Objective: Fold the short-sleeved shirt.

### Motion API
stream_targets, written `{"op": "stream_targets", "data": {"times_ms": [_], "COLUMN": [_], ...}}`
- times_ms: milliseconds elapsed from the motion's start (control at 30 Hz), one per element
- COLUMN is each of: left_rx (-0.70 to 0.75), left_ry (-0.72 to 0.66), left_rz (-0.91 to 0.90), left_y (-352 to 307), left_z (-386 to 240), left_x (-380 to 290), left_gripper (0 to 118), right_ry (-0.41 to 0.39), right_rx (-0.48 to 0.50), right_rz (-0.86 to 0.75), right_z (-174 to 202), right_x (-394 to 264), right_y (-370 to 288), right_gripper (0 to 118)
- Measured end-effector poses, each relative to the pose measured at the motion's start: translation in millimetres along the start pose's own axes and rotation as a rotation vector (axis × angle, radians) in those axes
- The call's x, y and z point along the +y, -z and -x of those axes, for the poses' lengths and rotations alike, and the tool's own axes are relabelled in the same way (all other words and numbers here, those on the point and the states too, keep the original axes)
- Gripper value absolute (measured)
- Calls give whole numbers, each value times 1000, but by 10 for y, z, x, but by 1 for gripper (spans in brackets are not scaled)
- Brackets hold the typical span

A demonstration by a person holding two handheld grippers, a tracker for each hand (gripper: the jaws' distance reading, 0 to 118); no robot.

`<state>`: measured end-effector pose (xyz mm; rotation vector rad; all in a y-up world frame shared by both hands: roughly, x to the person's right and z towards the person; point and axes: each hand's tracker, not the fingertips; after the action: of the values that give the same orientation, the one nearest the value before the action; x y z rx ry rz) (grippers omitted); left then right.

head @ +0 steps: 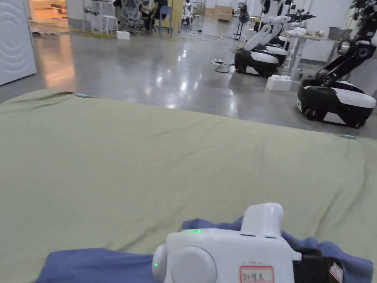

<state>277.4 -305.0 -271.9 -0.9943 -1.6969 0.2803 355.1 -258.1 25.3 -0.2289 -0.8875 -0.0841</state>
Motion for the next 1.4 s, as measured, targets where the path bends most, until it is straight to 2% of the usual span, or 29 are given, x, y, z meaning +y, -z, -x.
{"op": "stream_targets", "data": {"times_ms": [67, 167, 333, 400, 433, 467, 500, 533, 600, 633, 733, 767, 800, 833, 900, 967, 1067, 1100, 1133, 1167, 1200, 1267, 1400], "left_rx": [24, 45, 196, 114, 124, 123, 128, 137, 141, 193, 446, 547, 648, 749, 723, 737, 809, 840, 890, 921, 951, 917, 924], "left_ry": [39, -43, -49, -93, -101, -81, -42, 6, 86, 124, 170, 171, 137, 90, -21, -146, -198, -197, -196, -194, -190, -175, -138], "left_rz": [136, 294, 369, 313, 291, 252, 213, 170, 61, 19, -63, -78, -97, -100, -78, -173, -307, -342, -370, -392, -370, -352, -93], "left_y": [402, 768, 962, 863, 775, 652, 515, 321, -136, -398, -1044, -1229, -1366, -1536, -1837, -2080, -2383, -2456, -2501, -2529, -2487, -2467, -2195], "left_z": [-94, -3, 297, 316, 267, 199, 140, 36, -69, -99, -92, -61, -10, 75, 286, 502, 847, 956, 1066, 1198, 1259, 1497, 1805], "left_x": [-293, -750, -1158, -1118, -1065, -1013, -972, -919, -874, -874, -933, -983, -1015, -1059, -1105, -1106, -883, -782, -653, -537, -424, -245, -86], "left_gripper": [7, 7, 6, 9, 25, 79, 109, 117, 115, 113, 67, 67, 16, 0, 0, 0, 0, 9, 36, 91, 111, 112, 111], "right_ry": [10, 49, 95, 106, 111, 116, 120, 125, 124, 122, 121, 123, 128, 131, 131, 116, 89, 85, 83, 82, 82, 82, 84], "right_rx": [-29, -37, -15, 11, 31, 51, 67, 89, 127, 146, 190, 209, 229, 247, 280, 298, 299, 298, 295, 290, 281, 252, 214], "right_rz": [26, 76, 148, 163, 168, 168, 166, 160, 140, 131, 120, 121, 127, 137, 158, 189, 215, 218, 221, 222, 225, 227, 232], "right_z": [-181, -347, -354, -318, -272, -236, -203, -152, -64, 0, 191, 253, 310, 381, 481, 576, 656, 668, 672, 670, 668, 646, 598], "right_x": [-63, -205, -391, -417, -429, -423, -413, -395, -371, -357, -354, -360, -371, -383, -414, -435, -427, -418, -406, -394, -382, -358, -303], "right_y": [-50, -46, 74, 124, 141, 163, 183, 205, 214, 229, 284, 302, 321, 334, 370, 406, 442, 443, 451, 466, 482, 516, 591], "right_gripper": [2, 2, 2, 2, 2, 2, 2, 2, 2, 2, 2, 2, 2, 2, 2, 2, 2, 2, 2, 2, 2, 2, 2]}}
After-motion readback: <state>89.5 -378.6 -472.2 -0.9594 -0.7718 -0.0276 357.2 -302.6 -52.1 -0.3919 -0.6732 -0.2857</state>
